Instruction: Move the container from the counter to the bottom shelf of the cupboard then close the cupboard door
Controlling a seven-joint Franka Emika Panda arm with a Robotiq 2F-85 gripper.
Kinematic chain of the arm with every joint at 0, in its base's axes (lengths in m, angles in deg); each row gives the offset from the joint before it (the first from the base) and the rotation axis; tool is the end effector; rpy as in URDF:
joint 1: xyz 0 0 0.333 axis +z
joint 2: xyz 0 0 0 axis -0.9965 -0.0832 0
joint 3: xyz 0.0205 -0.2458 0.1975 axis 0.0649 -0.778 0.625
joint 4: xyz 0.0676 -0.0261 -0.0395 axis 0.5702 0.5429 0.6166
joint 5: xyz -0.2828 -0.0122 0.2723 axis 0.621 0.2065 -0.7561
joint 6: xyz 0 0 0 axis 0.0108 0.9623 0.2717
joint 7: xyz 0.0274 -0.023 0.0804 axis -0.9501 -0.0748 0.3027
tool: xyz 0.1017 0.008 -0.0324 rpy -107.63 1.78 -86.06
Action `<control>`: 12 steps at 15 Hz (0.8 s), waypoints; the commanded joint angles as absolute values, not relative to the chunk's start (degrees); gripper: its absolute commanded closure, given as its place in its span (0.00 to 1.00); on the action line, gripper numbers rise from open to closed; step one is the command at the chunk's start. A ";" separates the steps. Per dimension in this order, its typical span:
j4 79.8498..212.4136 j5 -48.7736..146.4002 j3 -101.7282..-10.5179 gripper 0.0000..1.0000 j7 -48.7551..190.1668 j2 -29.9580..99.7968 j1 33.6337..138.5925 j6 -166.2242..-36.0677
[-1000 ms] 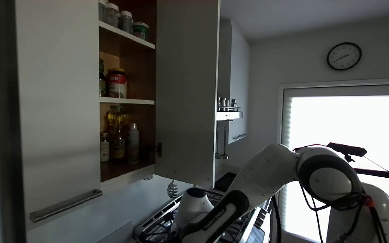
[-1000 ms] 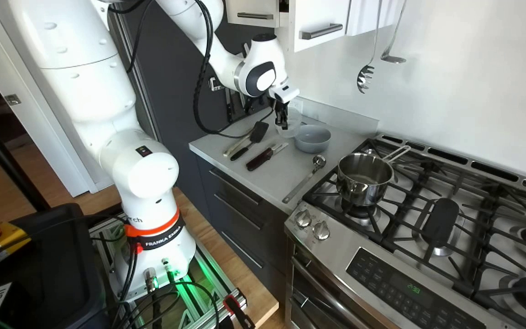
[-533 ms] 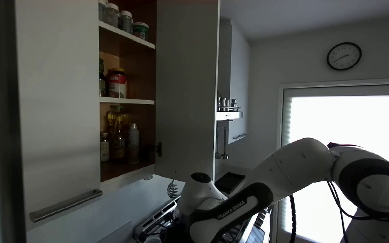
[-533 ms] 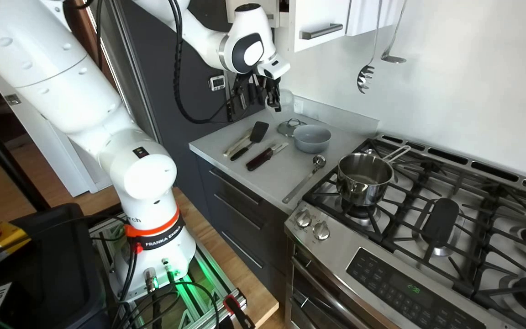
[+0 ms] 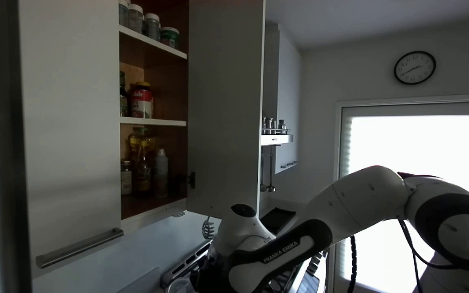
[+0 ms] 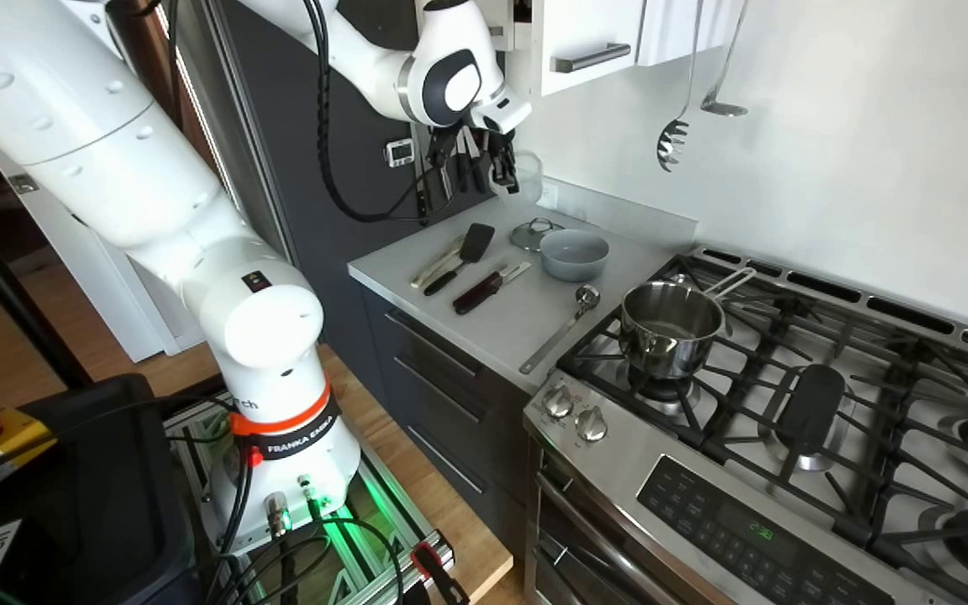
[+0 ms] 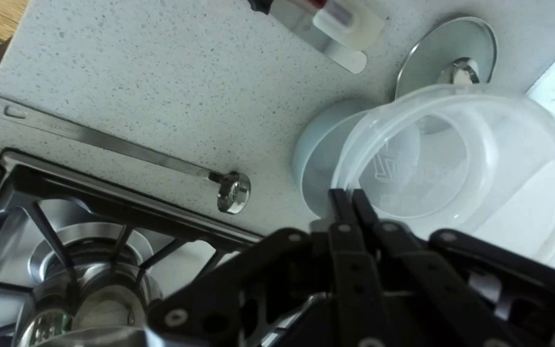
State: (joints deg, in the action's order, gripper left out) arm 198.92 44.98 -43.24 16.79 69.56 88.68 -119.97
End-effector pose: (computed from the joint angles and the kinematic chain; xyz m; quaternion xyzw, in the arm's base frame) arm 0.4514 0.1001 0.4348 -0.8943 0.3855 -0.1957 0.1154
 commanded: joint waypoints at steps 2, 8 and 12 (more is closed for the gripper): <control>198.56 47.11 -40.70 0.99 15.59 77.25 84.86 -118.44; 197.94 45.71 -40.21 0.99 17.60 85.42 82.98 -119.02; 195.62 46.34 -38.58 0.99 17.56 88.08 81.28 -117.68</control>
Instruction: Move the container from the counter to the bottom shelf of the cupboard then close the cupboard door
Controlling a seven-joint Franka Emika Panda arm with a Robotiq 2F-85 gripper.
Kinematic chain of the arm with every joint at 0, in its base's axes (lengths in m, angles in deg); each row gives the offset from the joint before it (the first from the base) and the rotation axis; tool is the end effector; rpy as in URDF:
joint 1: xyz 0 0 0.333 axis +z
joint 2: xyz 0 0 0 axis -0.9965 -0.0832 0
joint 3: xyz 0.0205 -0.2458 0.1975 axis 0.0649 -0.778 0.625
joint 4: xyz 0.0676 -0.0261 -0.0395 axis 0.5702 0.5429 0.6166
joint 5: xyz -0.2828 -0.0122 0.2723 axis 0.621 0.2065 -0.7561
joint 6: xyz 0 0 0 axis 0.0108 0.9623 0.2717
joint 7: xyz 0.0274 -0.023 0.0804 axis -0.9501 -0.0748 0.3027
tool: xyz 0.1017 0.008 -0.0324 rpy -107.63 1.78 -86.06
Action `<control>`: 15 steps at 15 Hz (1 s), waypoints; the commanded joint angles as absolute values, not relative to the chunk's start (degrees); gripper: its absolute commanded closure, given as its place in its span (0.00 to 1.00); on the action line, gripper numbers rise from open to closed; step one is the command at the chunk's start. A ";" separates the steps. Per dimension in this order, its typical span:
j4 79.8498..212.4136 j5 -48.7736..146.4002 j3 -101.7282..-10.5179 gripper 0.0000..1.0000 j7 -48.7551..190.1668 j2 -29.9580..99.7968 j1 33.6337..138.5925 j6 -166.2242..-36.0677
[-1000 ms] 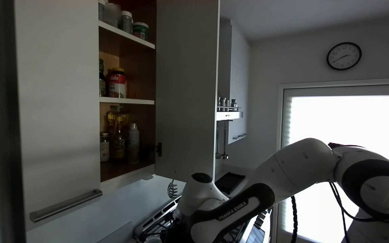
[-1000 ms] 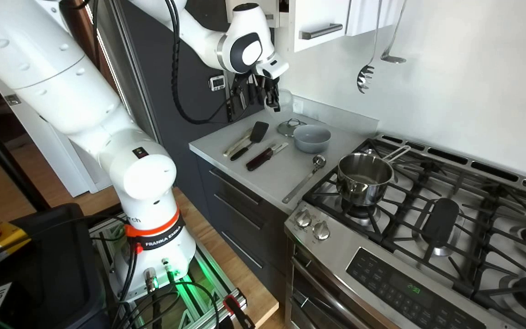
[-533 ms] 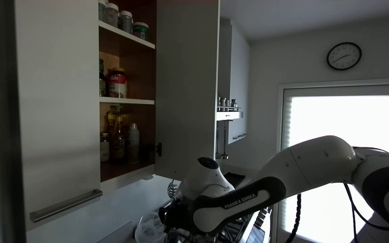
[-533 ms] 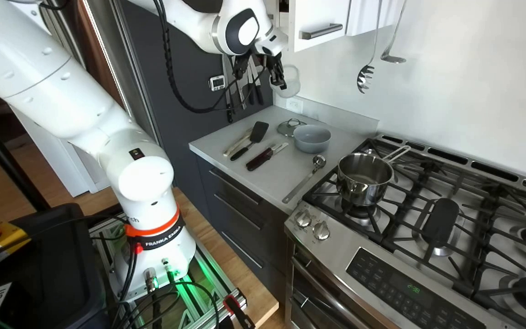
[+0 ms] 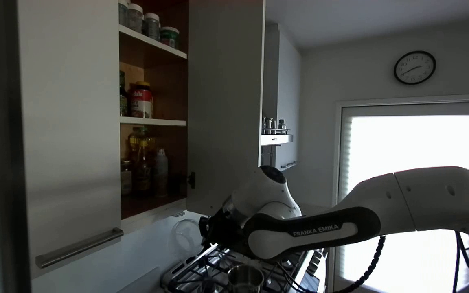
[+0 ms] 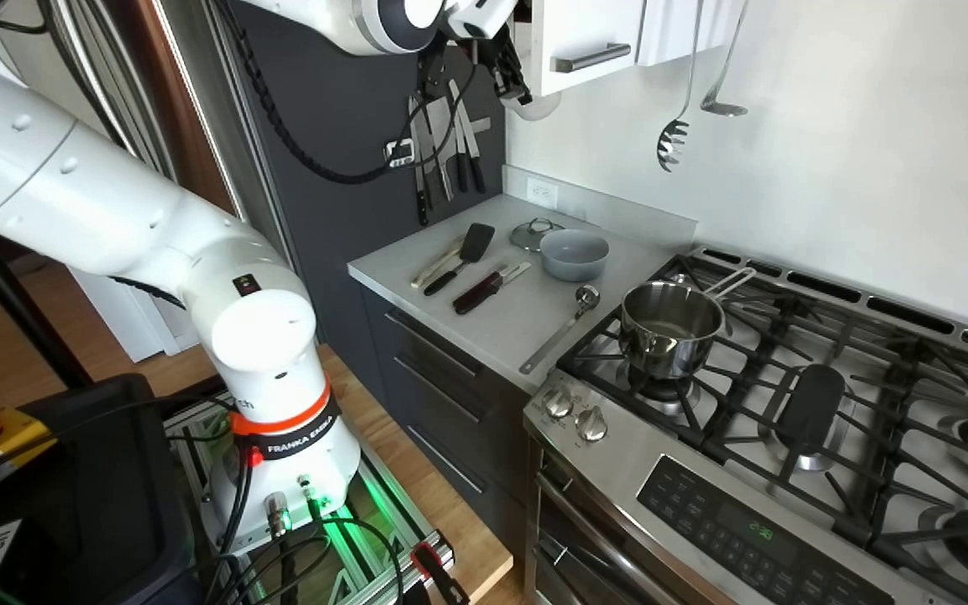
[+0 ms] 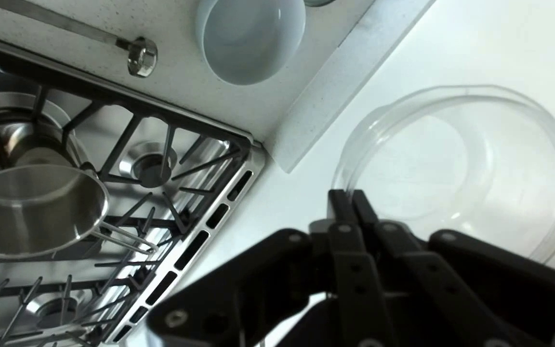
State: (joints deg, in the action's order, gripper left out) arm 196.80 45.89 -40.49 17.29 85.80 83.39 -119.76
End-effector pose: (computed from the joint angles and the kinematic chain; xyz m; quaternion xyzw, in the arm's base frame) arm 0.4118 0.0849 0.5750 -0.8475 0.3731 -0.3426 0.1585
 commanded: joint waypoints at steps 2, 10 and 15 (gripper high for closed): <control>195.81 44.82 -38.98 0.97 18.16 87.18 81.86 -119.15; 192.95 45.45 -38.65 0.99 19.92 89.84 81.57 -118.06; 186.33 46.49 -36.31 0.99 20.94 89.67 79.54 -117.20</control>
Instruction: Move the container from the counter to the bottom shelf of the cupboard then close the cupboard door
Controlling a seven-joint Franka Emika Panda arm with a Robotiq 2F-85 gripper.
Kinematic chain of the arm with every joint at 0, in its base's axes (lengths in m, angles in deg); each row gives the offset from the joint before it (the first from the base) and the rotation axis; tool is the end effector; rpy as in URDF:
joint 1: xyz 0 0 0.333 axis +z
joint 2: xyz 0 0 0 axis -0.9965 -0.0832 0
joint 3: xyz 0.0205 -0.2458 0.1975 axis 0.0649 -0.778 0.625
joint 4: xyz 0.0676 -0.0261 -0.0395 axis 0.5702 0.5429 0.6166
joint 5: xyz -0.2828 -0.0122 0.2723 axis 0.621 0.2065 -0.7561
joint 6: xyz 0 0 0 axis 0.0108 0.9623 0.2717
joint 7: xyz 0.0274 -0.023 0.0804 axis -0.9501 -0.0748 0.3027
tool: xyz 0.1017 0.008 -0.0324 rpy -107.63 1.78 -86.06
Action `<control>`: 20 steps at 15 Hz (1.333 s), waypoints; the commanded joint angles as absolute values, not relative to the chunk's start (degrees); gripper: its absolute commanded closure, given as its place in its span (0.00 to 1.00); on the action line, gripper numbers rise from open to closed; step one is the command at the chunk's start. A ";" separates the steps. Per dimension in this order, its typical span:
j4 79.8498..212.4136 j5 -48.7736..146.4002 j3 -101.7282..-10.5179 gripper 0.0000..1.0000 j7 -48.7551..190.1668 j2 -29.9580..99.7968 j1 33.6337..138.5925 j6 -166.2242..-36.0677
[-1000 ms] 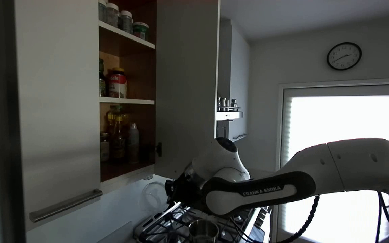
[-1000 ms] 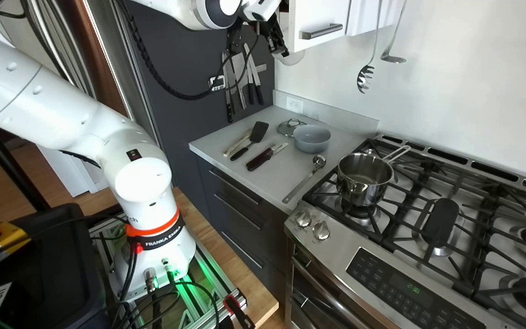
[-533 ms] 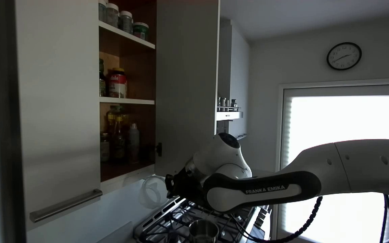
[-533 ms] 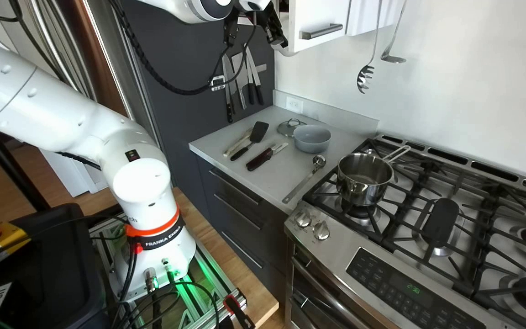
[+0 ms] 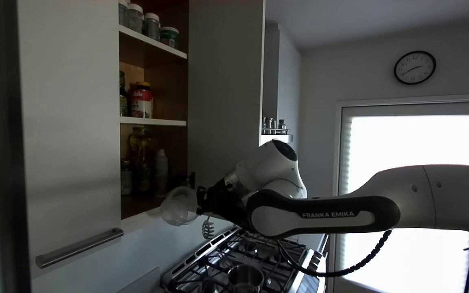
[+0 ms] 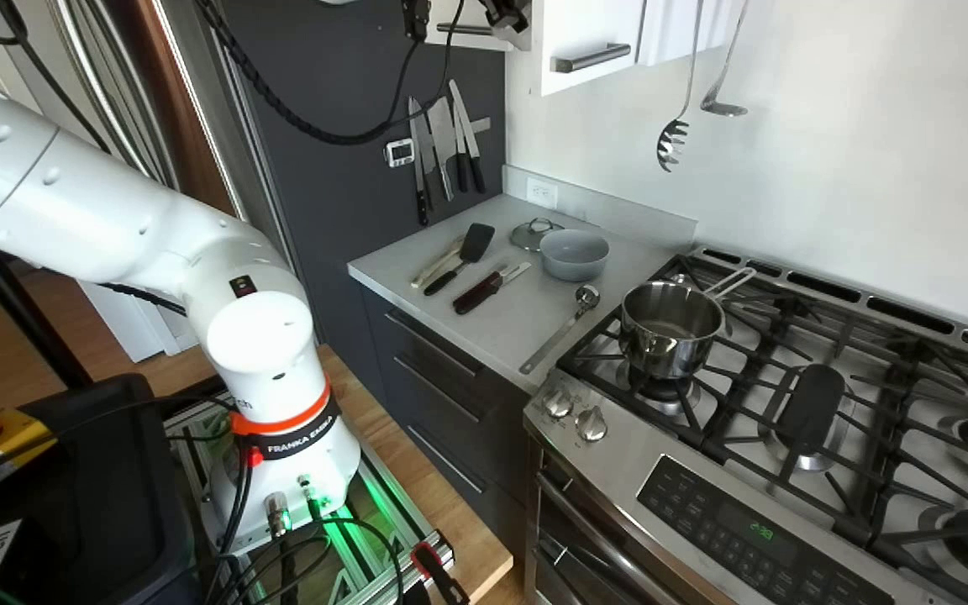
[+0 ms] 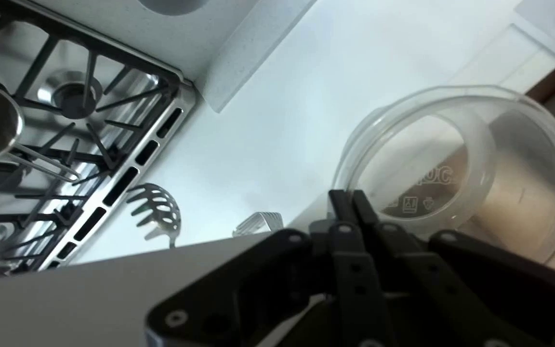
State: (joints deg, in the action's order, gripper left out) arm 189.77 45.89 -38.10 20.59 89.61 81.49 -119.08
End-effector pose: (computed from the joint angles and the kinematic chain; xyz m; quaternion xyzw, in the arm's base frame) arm 0.3940 0.1016 0.6616 -0.8281 0.3255 -0.4215 0.1752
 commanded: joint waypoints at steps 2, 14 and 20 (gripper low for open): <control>183.16 46.73 -35.07 0.99 20.21 88.38 78.13 -116.97; 157.96 55.56 -31.61 0.99 19.51 74.31 76.19 -94.26; 150.07 58.91 -31.79 0.99 19.05 65.25 79.58 -90.81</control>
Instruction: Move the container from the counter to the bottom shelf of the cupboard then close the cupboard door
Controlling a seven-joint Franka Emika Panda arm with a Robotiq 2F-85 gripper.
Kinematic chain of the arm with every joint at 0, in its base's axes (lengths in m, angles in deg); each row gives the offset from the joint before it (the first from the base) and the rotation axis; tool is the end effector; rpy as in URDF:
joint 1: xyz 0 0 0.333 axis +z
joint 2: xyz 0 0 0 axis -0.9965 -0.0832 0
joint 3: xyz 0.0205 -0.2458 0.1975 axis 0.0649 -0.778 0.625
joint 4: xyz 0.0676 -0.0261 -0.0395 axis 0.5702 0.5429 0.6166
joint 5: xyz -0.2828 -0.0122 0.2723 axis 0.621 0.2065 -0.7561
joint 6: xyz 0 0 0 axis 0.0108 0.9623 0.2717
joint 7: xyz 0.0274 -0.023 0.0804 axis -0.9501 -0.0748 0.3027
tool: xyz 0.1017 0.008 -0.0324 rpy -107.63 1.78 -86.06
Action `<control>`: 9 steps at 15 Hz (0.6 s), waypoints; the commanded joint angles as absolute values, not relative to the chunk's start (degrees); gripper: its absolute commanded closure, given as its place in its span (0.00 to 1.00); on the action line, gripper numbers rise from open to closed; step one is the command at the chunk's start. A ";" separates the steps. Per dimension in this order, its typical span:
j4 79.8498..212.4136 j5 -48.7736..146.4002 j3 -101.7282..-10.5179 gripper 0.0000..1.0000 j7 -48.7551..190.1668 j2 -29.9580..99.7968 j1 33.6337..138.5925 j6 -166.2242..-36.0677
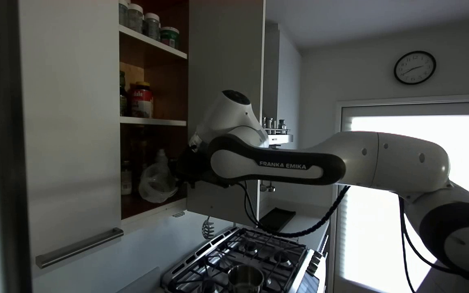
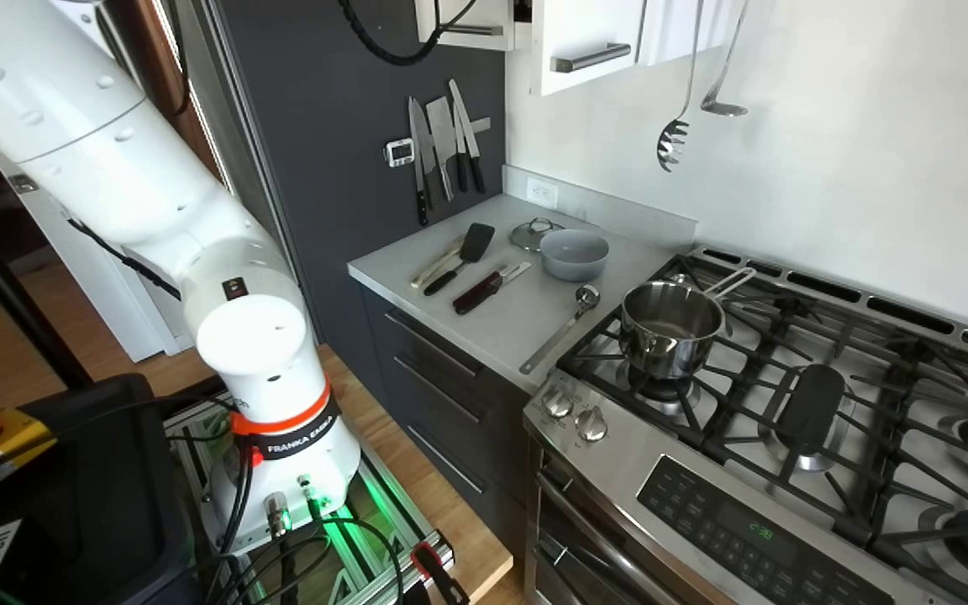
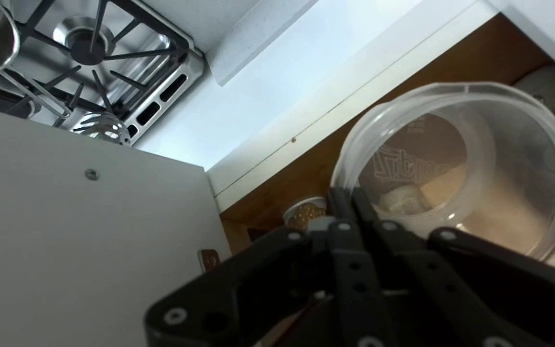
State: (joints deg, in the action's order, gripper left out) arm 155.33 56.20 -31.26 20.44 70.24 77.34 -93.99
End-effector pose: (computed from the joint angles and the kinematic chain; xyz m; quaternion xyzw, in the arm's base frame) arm 0.4729 0.1458 0.7628 -0.8716 0.2933 -0.3834 0.0853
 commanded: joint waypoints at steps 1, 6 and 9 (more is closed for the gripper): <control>148.75 59.06 -32.09 0.99 18.76 63.89 80.27 -90.25; 148.96 59.16 -34.30 0.97 19.43 62.86 82.84 -92.08; 148.35 59.18 -34.37 0.99 19.45 62.55 83.02 -91.90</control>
